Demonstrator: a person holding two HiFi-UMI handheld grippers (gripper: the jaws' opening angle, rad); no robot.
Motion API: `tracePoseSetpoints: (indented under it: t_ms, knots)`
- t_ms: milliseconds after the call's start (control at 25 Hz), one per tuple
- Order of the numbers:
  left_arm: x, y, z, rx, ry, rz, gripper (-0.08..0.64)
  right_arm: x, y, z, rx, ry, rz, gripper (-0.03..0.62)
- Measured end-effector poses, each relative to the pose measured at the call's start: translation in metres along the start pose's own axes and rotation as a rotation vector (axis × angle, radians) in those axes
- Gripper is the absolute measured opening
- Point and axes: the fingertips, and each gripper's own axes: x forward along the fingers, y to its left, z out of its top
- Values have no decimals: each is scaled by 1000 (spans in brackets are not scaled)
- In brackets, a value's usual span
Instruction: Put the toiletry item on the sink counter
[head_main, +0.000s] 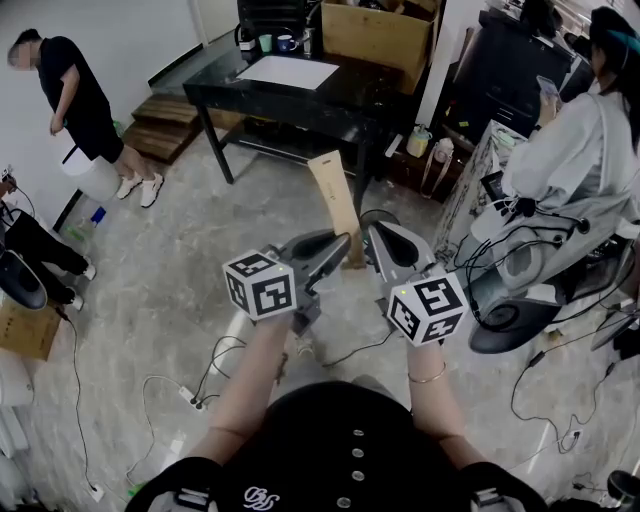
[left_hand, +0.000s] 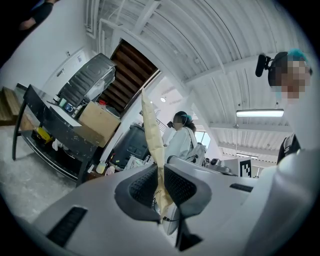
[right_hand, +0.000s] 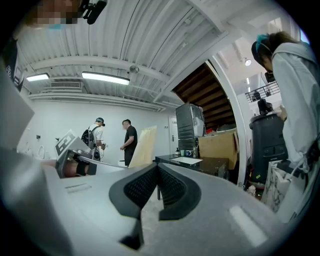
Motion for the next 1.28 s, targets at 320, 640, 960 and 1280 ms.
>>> tracePoseSetpoints:
  t_ms: [320, 640, 960, 1280]
  knots:
    - [3, 5, -2, -5, -1, 6, 41, 0, -4, -2, 7, -20, -4, 5]
    - [14, 20, 0, -21, 1, 14, 41, 11, -21, -6, 35, -17, -8, 5]
    - [34, 69, 22, -23, 14, 0, 41, 64, -49, -5, 50, -18, -31, 5]
    - [66, 149, 73, -28, 18, -27, 41, 151, -93, 4, 51, -17, -62, 5]
